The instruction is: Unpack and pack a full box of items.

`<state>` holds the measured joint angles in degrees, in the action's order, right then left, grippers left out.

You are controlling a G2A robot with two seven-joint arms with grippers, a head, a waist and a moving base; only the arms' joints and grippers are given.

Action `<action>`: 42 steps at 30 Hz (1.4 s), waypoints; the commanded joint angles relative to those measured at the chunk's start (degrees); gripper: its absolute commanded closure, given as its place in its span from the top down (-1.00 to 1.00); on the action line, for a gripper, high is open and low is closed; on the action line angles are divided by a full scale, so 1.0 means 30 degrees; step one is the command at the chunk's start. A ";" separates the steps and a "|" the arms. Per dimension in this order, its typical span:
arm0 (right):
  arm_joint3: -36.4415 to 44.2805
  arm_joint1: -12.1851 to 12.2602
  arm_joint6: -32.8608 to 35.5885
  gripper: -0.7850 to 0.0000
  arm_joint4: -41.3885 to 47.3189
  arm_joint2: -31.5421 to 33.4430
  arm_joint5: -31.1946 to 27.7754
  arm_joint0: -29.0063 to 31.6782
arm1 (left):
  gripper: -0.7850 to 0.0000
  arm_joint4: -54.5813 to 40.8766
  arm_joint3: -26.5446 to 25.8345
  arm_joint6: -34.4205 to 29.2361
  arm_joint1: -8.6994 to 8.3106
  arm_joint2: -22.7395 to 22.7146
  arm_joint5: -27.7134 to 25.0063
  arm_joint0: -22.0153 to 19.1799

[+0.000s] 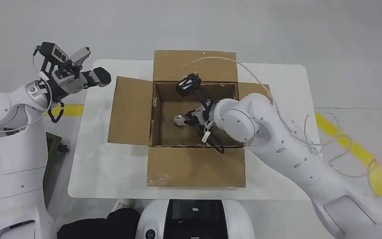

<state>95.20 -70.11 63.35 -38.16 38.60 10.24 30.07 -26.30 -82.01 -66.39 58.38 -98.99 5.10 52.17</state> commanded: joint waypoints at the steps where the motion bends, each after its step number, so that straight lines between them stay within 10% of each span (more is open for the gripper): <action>1: -0.0555 -0.0186 -0.0014 1.00 -0.0005 -0.0319 -0.0026 -0.0188 | 1.00 0.0000 0.0000 0.0000 0.0000 0.0000 0.0000 0.0000; 20: -0.3958 -0.1524 -0.0089 1.00 0.0734 -0.1525 -0.0316 -0.0876 | 1.00 0.0000 0.0000 0.0000 0.0000 0.0000 0.0000 0.0000; 31: -0.4169 -0.1685 0.0179 0.02 0.0261 -0.1139 -0.0434 -0.0602 | 1.00 0.0000 0.0000 0.0000 0.0000 0.0000 0.0000 0.0000; 42: -0.4074 -0.1771 0.0566 -0.24 -0.0576 -0.0807 -0.0358 -0.0202 | 1.00 0.0000 0.0000 0.0000 0.0000 0.0000 0.0000 0.0000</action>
<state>82.91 -75.41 64.94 -39.61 36.05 9.07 29.35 -26.30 -82.01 -66.39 58.38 -98.99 5.10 52.17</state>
